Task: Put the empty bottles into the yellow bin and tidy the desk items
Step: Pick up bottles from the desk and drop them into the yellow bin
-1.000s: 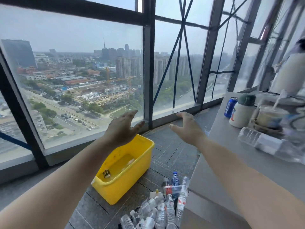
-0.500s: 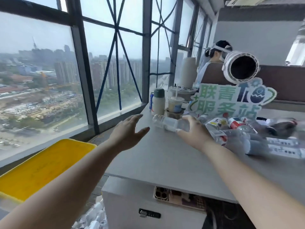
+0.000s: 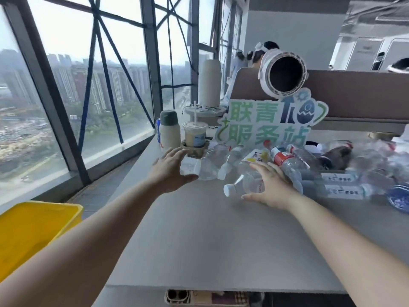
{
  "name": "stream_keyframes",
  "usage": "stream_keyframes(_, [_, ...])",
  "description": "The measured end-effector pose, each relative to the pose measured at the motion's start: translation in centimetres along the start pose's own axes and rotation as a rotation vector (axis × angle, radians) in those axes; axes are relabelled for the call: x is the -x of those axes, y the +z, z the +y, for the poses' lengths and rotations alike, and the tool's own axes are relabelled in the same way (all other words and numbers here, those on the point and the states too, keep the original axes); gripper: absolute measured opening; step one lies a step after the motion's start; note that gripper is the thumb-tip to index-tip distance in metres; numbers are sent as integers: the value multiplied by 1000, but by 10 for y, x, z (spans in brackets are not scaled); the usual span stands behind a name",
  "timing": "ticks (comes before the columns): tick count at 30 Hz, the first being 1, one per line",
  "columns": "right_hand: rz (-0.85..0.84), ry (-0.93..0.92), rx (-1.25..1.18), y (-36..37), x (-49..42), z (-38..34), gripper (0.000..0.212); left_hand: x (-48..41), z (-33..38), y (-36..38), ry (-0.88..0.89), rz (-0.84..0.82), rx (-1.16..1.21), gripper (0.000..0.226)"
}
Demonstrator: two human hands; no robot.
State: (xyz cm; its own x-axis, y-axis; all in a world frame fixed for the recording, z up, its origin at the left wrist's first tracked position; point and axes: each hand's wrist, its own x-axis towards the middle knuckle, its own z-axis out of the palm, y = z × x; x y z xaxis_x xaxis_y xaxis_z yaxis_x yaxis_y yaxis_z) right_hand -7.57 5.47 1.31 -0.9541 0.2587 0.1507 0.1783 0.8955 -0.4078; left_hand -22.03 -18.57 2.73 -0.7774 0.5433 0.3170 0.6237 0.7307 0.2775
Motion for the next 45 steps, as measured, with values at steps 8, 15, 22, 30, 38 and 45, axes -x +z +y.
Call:
stream_keyframes(8, [-62, 67, 162, 11, -20, 23, 98, -42, -17, 33, 24, -143, -122, 88])
stream_keyframes(15, [-19, 13, 221, 12, -17, 15, 88, -48, -23, 37, 32, -142, -244, 86])
stream_keyframes(22, [-78, -68, 217, 8, -9, 6, 81, -30, -30, 33, 89, -68, -378, 74])
stream_keyframes(30, [-23, -165, 260, 15, 3, -14, 74, 16, -49, 8, 26, -13, -396, 77])
stream_keyframes(38, [265, -409, -10, 44, 22, -94, 73, 129, -88, -64, -223, 170, -98, 78])
stream_keyframes(45, [329, -573, -515, 66, 56, -222, 68, 250, -118, -152, -372, 434, 22, 86])
